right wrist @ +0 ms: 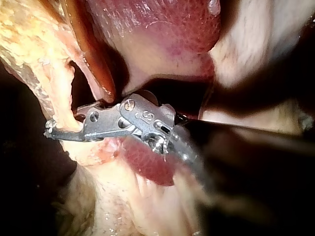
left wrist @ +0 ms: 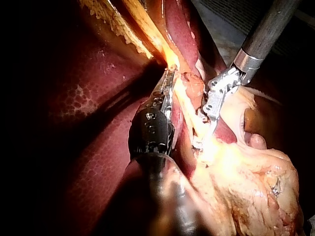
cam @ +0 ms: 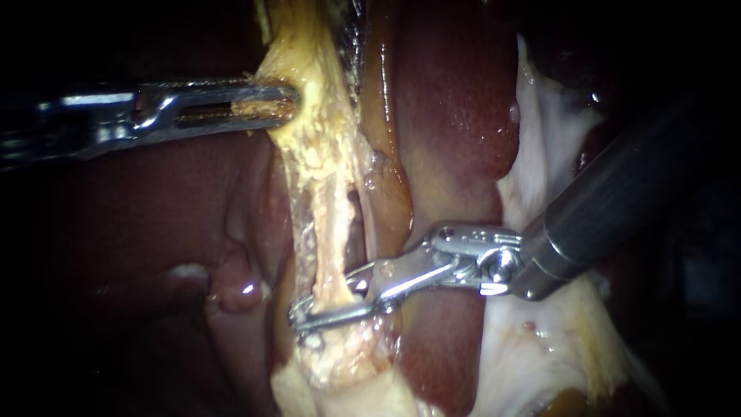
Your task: Going back first clip left tube
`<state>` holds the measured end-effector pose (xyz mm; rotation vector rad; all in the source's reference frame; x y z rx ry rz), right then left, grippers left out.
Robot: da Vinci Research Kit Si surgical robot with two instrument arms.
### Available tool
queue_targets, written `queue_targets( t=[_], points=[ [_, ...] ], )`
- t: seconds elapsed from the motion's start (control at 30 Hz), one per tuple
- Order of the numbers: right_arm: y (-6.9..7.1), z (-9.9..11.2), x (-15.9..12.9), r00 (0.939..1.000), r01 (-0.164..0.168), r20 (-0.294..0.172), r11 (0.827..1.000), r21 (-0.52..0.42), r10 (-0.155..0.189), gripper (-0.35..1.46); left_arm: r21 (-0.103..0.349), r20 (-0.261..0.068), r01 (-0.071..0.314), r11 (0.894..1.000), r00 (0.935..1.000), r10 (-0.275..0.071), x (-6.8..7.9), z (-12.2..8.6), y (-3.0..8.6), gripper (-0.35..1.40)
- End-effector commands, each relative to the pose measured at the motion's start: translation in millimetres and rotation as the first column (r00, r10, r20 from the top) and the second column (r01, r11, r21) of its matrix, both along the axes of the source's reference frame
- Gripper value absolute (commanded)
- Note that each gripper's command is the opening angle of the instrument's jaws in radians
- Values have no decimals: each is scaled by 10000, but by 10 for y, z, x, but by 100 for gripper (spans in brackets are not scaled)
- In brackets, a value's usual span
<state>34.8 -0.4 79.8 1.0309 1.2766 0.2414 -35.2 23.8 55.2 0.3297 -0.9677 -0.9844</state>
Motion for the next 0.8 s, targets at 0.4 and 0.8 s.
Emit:
queue_targets(
  t=[0.4, 0.8],
  points=[
    [0, 0, 1, 10000, -27, 16, 10000, -7, 27, -35, -1, 0, 0, 10000, 10000, 0, 0, -1, 0, -35],
    [4, 2, 3, 9982, -518, 286, 9986, -99, 521, 51, -1, 2, -6, 10000, 10000, 6, 2, -2, -1, -35]
  ],
)
